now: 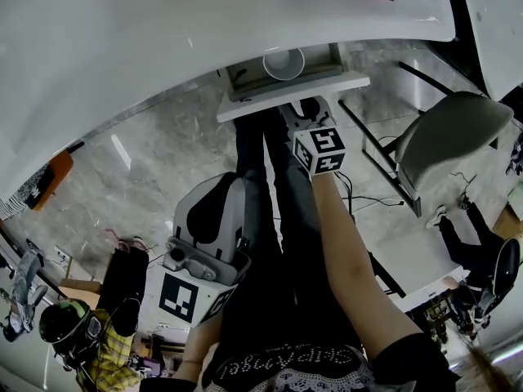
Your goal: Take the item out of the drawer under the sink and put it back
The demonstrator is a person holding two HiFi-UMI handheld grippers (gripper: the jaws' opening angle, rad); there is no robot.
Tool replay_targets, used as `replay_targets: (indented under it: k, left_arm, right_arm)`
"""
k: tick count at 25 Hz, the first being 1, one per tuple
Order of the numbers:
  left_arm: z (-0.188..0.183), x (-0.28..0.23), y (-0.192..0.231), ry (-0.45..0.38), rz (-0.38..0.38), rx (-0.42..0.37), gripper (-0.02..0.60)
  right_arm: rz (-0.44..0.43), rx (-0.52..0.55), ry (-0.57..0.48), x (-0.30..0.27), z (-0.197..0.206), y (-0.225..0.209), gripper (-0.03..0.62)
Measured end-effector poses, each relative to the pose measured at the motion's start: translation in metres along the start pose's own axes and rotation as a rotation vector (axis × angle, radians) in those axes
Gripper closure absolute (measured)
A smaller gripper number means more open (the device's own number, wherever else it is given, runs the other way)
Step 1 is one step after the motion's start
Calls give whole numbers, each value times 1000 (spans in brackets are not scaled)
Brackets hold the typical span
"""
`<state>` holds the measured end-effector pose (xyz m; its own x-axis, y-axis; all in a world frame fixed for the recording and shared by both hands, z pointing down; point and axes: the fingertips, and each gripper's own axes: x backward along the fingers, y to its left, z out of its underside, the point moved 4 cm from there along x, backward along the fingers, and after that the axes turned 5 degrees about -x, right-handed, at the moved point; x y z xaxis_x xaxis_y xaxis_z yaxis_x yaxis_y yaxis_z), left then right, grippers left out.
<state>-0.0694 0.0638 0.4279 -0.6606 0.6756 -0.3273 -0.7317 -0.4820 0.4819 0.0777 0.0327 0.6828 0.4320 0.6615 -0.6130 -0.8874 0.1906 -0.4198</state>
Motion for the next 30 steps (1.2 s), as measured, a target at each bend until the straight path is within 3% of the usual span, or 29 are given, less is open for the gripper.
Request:
replay_targets:
  k: [8,11,21,30]
  left_arm:
    - [-3,-2,1,-9,-1,15,577]
    - [-6,-5,-1,-7,19,7,577]
    - [-20,-21,-16,-19,79,-24,577]
    - [-51,-19,-19,-35,49,-78,577]
  right_arm:
    - [-19,85,77,3,3,2,450]
    - [-1,69,77,13,3,5,450]
    - [30,25,-21,69,-26,17,450]
    - [23,22,-157,128,-91,31,450]
